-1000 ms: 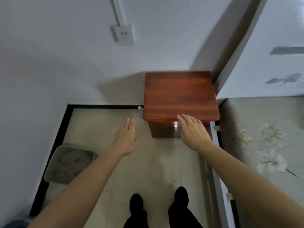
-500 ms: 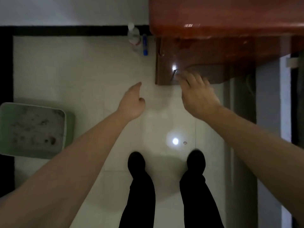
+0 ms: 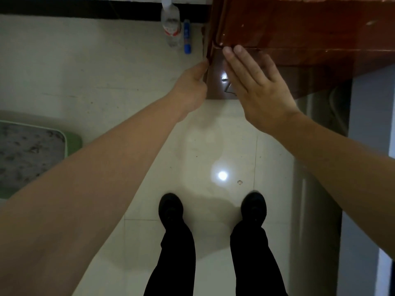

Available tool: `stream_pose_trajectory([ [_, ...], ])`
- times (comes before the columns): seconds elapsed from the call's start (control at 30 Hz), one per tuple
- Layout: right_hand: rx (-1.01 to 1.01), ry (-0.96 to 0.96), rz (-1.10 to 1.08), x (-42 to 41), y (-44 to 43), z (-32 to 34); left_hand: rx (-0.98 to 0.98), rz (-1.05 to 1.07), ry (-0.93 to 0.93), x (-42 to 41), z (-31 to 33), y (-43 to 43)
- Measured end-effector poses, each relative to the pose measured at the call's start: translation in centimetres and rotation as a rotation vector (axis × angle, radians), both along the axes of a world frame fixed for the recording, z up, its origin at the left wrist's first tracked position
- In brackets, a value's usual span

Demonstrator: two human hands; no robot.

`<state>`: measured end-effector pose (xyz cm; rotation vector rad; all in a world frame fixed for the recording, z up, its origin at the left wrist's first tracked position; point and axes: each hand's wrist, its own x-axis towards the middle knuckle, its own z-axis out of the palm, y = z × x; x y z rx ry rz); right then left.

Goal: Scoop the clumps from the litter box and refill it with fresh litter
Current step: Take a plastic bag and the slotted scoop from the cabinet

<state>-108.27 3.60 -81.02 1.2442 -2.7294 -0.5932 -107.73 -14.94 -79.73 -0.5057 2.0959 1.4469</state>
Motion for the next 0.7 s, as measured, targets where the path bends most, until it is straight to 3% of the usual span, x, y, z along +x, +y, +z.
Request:
stream_pose_trajectory([
  [0.13,-0.157,-0.108,-0.116,0.0,1.1,0.4,0.091,0.083,-0.016,0.1,0.2,0.5],
  [0.27,-0.296,-0.131,-0.232,0.9,2.5,0.5,-0.007,0.046,0.034,-0.5,0.0,0.1],
  [0.5,-0.763,-0.035,-0.436,1.6,0.2,1.0,-0.455,-0.402,0.219,1.3,-0.4,1.1],
  [0.6,-0.852,-0.026,-0.597,3.8,0.5,1.4,-0.494,-0.458,0.217,4.4,-1.0,1.3],
  [0.7,-0.816,-0.026,-0.81,5.5,1.0,1.9,-0.478,-0.607,0.189,7.2,-0.4,2.2],
])
